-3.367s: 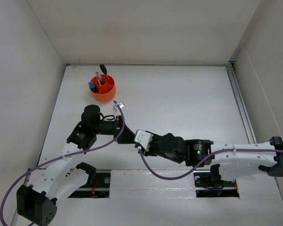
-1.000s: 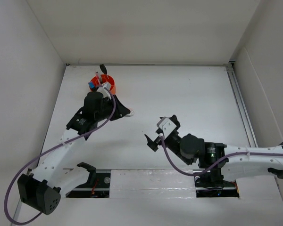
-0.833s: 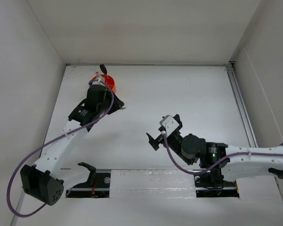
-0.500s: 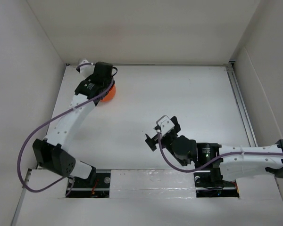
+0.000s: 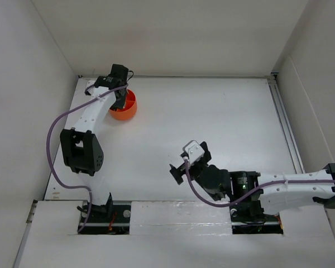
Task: Sort the stationery into containers
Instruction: Place the stapler in the storage box.
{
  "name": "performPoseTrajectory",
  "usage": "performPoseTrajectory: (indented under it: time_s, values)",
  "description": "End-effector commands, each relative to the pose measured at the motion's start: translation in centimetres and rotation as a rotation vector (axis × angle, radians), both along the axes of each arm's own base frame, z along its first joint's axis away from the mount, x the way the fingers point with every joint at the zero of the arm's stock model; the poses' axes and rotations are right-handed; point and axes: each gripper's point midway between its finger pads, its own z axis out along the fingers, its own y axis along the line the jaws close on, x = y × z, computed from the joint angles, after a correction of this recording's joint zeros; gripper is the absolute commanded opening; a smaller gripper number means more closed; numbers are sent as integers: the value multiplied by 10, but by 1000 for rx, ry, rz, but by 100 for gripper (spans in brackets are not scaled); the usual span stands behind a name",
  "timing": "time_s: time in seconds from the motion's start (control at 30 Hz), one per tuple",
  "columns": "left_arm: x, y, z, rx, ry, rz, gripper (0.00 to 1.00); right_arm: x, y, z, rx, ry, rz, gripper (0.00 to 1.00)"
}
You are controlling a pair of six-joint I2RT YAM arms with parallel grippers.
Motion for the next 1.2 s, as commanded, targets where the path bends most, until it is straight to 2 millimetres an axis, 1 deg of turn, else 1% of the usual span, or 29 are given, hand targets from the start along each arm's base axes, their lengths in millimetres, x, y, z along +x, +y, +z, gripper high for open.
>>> performPoseTrajectory:
  time_s: [0.0, 0.03, 0.07, 0.1, 0.13, 0.17, 0.2, 0.23, 0.27, 0.3, 0.33, 0.37, 0.4, 0.47, 0.5, 0.53, 0.57, 0.6, 0.63, 0.67, 0.7, 0.73, 0.83, 0.87, 0.93, 0.97, 1.03, 1.17]
  values:
    - [3, 3, 24, -84, -73, 128, 0, -3, -7, 25, 98, 9, -8, 100]
    - [9, 9, 17, -95, -72, 168, 0, -5, -7, 24, 101, 13, 8, 100]
    - [10, 6, 12, -112, -64, 174, 0, -5, -7, 24, 101, 13, 8, 100]
    - [13, 7, 13, -127, -74, 177, 0, -9, -6, 28, 114, 16, 30, 100]
    - [17, 7, 11, -132, -78, 186, 0, -10, -5, 23, 112, 24, 39, 100]
    - [21, 6, 13, -144, -100, 196, 0, -11, -8, 24, 112, 25, 39, 100]
    - [21, 6, 14, -150, -105, 206, 0, -11, -9, 23, 101, 25, 39, 100]
    - [25, 6, 11, -157, -110, 217, 0, -13, -10, 26, 113, 25, 49, 100]
    - [25, 6, 11, -161, -113, 224, 0, -15, -9, 24, 102, 28, 59, 100]
    - [26, 6, 12, -172, -121, 241, 0, -15, -11, 26, 111, 28, 59, 100]
    - [29, 5, 8, -172, -121, 241, 0, -15, -11, 25, 102, 28, 59, 100]
    - [29, 5, 8, -172, -121, 241, 0, -15, -13, 27, 111, 28, 59, 100]
    - [30, 5, 5, -176, -117, 253, 0, -18, -12, 27, 111, 28, 68, 100]
    - [31, 3, 5, -194, -122, 266, 0, -19, -13, 26, 111, 31, 77, 100]
    - [29, 4, 1, -191, -112, 267, 0, -19, -14, 28, 121, 30, 77, 100]
    - [30, 7, 2, -182, -123, 286, 0, -19, -15, 26, 112, 31, 77, 100]
    - [27, 4, 2, -174, -122, 278, 0, -19, -15, 26, 111, 31, 77, 100]
    - [28, 5, -1, -171, -129, 290, 0, -19, -17, 29, 121, 30, 77, 100]
    - [27, 5, 4, -179, -142, 296, 0, -19, -17, 29, 121, 30, 77, 100]
    - [27, 7, 0, -170, -141, 300, 0, -20, -17, 31, 130, 32, 86, 100]
    - [25, 7, -3, -167, -133, 301, 0, -20, -17, 27, 121, 32, 86, 100]
    - [26, 9, 0, -166, -154, 312, 0, -20, -17, 27, 121, 32, 86, 100]
    - [28, 13, -4, -145, -175, 306, 0, -20, -19, 30, 130, 32, 86, 99]
    - [29, 14, 0, -142, -194, 309, 0, -20, -21, 32, 139, 31, 87, 99]
    - [28, 14, -5, -141, -190, 309, 0, -21, -20, 28, 130, 34, 95, 99]
    - [29, 14, -8, -141, -191, 309, 0, -21, -22, 31, 140, 33, 96, 99]
    - [31, 14, -7, -140, -196, 302, 0, -21, -22, 31, 133, 28, 97, 99]
    - [29, 16, -14, -121, -188, 296, 0, -22, -23, 31, 132, 30, 106, 99]
